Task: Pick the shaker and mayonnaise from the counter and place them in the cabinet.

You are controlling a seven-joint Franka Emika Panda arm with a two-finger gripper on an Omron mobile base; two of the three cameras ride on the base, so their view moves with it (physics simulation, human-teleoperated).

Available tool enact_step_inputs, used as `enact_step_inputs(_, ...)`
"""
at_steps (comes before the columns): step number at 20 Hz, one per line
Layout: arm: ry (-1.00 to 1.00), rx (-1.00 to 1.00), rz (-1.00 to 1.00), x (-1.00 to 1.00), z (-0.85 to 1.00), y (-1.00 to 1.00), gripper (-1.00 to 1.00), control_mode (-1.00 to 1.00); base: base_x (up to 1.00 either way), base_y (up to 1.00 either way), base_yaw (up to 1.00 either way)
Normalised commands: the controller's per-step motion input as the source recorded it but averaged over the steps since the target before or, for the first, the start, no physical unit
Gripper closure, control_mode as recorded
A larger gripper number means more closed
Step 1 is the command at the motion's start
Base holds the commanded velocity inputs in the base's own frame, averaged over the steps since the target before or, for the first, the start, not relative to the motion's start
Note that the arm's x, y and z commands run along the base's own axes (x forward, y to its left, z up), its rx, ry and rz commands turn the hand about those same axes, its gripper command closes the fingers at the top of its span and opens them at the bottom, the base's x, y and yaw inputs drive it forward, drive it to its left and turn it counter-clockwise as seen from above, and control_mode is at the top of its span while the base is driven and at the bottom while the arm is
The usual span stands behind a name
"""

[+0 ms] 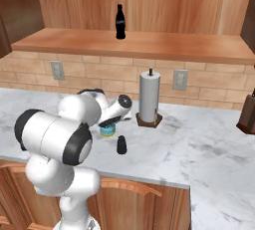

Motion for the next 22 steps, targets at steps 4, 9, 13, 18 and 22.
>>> enact_step_inputs(4,-0.12,0.0,0.0,-0.49,0.14,0.09,1.0,-1.0,0.0,0.0,0.0)
enact_step_inputs(9,-0.16,0.0,0.0,-0.6,0.47,0.17,1.0,-1.0,0.0,0.0,0.0)
enact_step_inputs(13,-0.1,0.02,0.0,-0.35,0.73,0.28,1.0,-1.0,0.0,0.0,0.0)
enact_step_inputs(18,-0.02,0.07,0.0,-0.32,0.72,0.3,1.0,-1.0,0.0,0.0,0.0)
enact_step_inputs(22,0.0,0.09,0.0,-0.48,0.76,0.16,1.0,-1.0,0.0,0.0,0.0)
